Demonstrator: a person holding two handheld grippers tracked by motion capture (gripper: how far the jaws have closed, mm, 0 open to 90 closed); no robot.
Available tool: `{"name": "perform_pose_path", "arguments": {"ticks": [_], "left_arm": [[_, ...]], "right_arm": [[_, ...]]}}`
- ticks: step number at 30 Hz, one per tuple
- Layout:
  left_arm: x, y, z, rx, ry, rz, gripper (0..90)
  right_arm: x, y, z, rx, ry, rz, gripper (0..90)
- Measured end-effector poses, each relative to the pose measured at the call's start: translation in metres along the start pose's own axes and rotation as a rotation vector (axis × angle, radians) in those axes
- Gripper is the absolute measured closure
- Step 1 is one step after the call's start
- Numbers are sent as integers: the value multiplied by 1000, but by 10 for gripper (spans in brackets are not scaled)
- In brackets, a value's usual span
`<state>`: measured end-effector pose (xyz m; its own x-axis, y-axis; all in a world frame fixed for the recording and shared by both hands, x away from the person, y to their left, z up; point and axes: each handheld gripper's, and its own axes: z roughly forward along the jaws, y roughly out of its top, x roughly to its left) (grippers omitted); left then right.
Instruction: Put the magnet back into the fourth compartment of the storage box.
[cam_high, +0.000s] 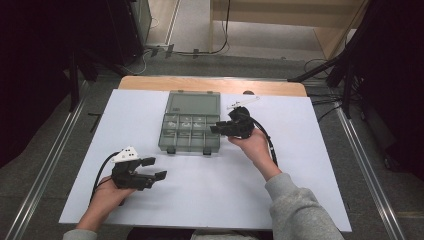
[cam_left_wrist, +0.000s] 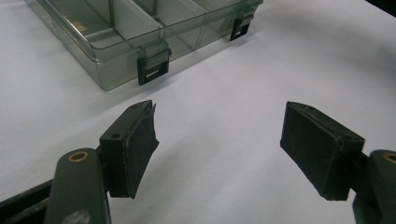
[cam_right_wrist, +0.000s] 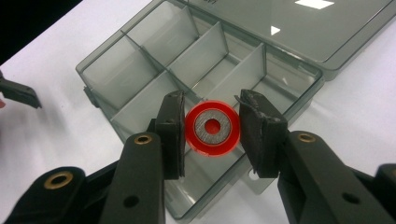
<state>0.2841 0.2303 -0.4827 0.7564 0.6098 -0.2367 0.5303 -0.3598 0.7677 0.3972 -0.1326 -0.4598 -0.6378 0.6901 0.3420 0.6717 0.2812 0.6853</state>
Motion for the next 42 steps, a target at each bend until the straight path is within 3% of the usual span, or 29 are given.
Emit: {"name": "perform_pose_path", "arguments": {"ticks": [10,42], "left_arm": [[2,0,-2,-12,11,-7,261],[2,-2,-4,-2,25,0,260]], "right_arm": [[-5,8,3,-13,-10,-3,635],[-19,11,37,-13,-75,4,632]]}}
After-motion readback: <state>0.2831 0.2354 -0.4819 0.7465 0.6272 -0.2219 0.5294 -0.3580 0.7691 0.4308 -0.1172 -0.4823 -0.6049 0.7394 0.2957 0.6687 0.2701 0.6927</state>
